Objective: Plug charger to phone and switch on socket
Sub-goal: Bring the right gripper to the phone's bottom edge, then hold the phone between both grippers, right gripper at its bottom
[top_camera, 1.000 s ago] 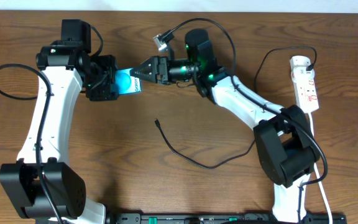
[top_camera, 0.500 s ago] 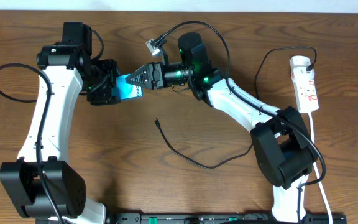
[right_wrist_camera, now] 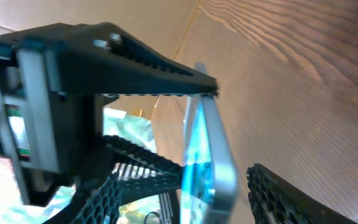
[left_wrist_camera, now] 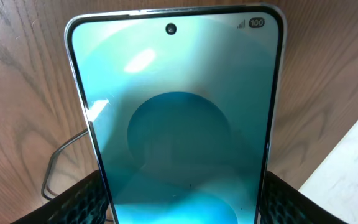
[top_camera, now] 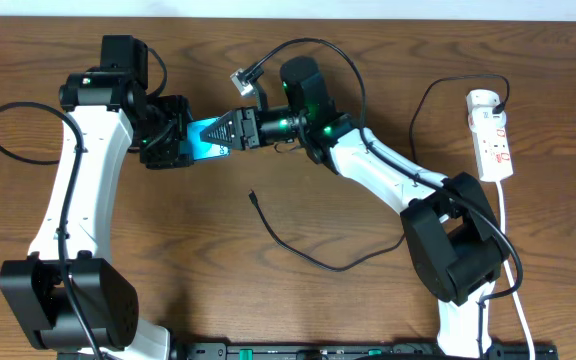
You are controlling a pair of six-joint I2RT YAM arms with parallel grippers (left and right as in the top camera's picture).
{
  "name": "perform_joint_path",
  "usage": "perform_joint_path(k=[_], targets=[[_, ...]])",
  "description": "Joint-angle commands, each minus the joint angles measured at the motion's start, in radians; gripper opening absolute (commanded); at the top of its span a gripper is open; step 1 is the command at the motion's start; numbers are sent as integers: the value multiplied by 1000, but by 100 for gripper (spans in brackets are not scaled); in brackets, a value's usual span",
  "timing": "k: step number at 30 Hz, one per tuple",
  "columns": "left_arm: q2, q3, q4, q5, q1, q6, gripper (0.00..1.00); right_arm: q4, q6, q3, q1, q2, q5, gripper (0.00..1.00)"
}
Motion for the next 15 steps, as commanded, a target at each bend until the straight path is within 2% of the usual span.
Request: perform_joint_path(k=[1, 15], targets=[[10, 3, -4, 12, 1, 17, 7, -43, -19, 9, 13, -3, 45, 64], [10, 3, -8, -8, -10, 24, 7, -49, -6, 11, 26, -3, 71, 64]])
